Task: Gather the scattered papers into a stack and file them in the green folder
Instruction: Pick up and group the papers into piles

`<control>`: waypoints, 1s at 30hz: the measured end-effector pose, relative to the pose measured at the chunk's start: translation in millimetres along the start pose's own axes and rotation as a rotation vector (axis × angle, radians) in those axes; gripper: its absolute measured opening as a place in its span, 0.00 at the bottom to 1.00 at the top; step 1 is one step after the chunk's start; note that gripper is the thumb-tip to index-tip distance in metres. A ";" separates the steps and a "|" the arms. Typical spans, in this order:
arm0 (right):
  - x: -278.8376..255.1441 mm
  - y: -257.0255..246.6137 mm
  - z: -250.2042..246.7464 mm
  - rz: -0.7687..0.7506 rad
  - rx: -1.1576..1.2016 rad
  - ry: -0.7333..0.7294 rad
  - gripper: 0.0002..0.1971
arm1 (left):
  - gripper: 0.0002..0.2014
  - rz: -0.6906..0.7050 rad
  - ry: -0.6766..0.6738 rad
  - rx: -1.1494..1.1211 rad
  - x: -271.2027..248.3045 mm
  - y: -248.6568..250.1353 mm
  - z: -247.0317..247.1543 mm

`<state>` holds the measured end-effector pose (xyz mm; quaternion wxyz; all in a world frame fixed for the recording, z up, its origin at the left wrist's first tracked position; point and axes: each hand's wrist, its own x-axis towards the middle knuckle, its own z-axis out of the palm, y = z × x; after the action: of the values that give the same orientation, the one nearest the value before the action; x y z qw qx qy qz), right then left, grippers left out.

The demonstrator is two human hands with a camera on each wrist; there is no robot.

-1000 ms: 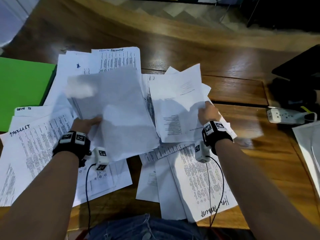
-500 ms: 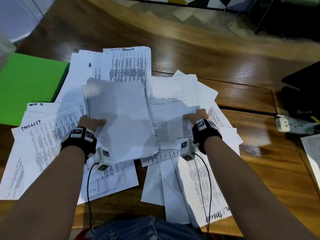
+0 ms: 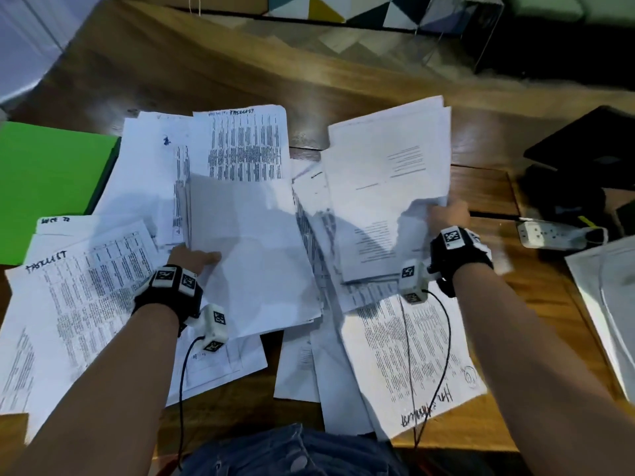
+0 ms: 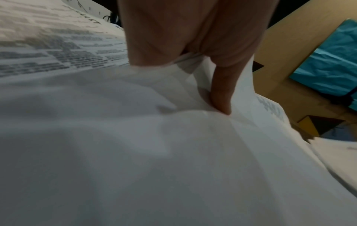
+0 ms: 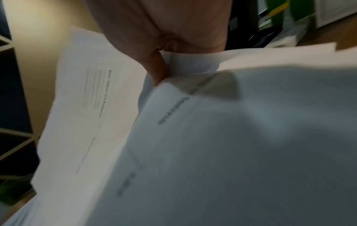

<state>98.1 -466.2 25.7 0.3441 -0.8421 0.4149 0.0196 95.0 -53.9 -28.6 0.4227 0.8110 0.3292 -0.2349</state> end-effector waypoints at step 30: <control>-77.9 12.0 105.4 -0.244 -0.190 -0.464 0.31 | 0.22 0.144 -0.003 -0.213 -27.7 -4.5 46.5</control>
<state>65.1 -355.1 -36.6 0.3491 -0.8874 0.2167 0.2090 68.3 -100.3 -37.5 0.5226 0.7828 0.2925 -0.1689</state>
